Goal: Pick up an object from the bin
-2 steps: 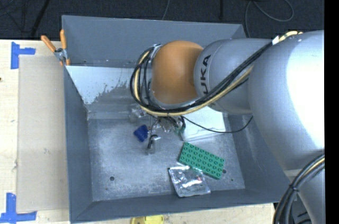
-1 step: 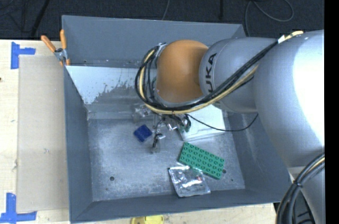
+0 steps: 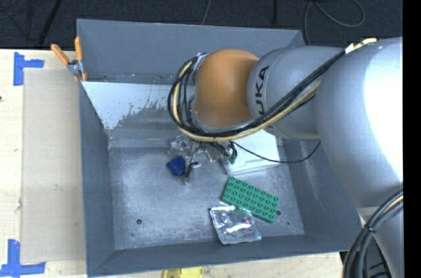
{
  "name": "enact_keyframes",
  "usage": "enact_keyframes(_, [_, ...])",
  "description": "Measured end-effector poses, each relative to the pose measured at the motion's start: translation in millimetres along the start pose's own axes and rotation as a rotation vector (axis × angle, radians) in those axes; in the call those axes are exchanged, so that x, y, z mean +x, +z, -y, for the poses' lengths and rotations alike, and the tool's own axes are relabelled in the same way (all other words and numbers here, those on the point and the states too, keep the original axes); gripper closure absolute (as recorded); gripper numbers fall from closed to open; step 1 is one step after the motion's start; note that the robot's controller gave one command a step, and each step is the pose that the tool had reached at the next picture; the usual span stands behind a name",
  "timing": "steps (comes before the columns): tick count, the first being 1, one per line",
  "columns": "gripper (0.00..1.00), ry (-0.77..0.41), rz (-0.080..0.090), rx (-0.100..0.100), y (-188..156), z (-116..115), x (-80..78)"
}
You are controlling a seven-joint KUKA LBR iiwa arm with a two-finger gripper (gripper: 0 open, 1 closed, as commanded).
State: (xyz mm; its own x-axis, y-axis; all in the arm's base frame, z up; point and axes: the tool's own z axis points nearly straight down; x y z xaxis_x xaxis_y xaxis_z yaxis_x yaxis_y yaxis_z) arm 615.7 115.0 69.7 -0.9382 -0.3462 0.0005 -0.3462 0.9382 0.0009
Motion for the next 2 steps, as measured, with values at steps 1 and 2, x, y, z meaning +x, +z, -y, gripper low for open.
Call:
enact_keyframes(1, [1.00,0.002,0.004,0.001,-30.5,-0.1,-1.1])
enact_keyframes(2, [1.00,0.004,0.008,0.002,-92.4,-0.6,-3.1])
